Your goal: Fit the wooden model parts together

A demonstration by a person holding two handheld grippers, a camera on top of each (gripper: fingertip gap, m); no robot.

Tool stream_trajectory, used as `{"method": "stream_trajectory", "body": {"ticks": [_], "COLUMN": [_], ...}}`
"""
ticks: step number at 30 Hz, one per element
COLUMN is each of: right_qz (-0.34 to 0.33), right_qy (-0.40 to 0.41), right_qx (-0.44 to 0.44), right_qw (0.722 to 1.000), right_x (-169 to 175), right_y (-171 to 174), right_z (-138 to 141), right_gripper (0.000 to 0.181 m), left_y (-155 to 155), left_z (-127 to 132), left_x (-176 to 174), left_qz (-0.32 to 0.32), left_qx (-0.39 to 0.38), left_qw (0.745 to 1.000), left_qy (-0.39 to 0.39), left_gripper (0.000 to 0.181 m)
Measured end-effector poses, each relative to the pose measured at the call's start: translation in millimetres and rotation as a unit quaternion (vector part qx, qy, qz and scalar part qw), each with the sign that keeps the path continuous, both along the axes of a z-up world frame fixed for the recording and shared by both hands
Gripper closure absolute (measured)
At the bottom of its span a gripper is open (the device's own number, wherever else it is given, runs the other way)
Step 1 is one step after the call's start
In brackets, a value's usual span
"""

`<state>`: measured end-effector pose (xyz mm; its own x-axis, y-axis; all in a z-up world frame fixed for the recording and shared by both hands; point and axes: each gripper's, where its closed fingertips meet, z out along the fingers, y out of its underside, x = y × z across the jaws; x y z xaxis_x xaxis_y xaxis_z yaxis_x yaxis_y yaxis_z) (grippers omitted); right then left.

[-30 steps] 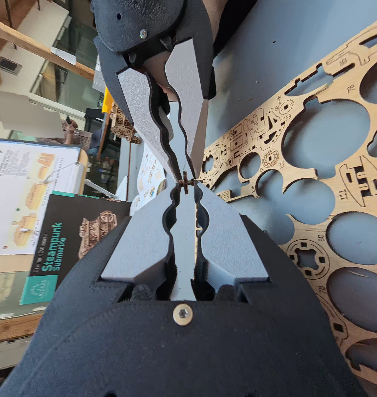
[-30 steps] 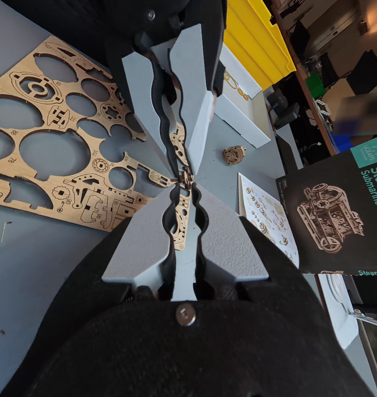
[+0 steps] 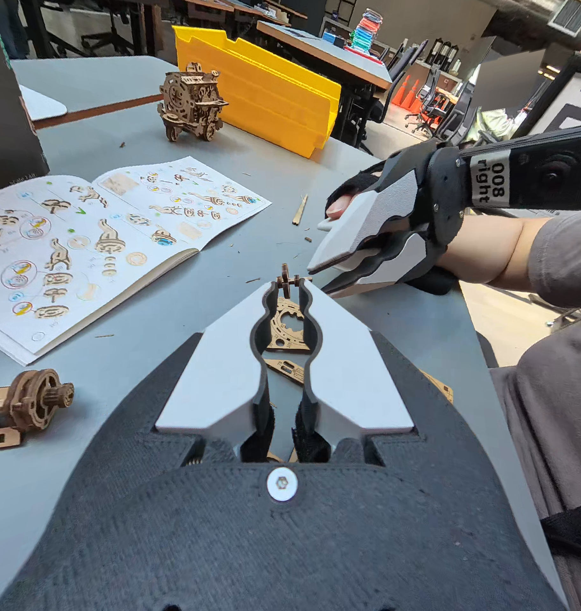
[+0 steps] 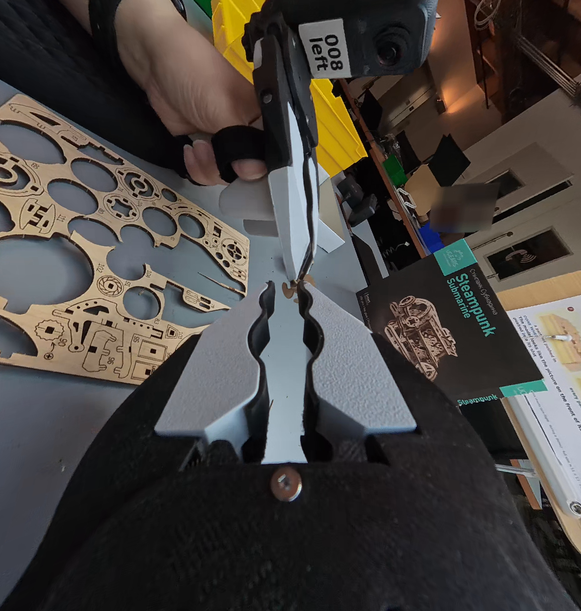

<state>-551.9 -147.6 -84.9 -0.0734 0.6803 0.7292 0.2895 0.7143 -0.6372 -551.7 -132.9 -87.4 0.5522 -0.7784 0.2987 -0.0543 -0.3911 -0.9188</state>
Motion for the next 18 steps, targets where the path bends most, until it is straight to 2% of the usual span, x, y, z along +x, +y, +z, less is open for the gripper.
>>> {"method": "stream_trajectory", "body": {"ticks": [7,15,16,18], "right_qz": [0.0,-0.004,-0.005,-0.015], "right_qy": [-0.015,-0.028,-0.031,-0.048], "right_qx": [-0.021,-0.03,-0.038,-0.081], "right_qw": [1.0,0.999,0.999,0.995], "right_x": [0,-1,0,2], "right_y": [1,3,4,10], "right_z": [-5,-8,-8,-15], "right_gripper": [0.178,0.179,0.18,0.18], "left_y": [-4,-5,-4,-1], "left_z": [-7,-11,-10,-5], "left_x": [6,6,6,4], "left_qz": [-0.025,-0.03,-0.031,-0.03], "left_qx": [-0.077,-0.093,-0.094,-0.092], "left_qw": [0.996,0.994,0.994,0.993], "left_qy": [-0.042,-0.044,-0.052,-0.07], "left_gripper": [0.171,0.17,0.168,0.153]}}
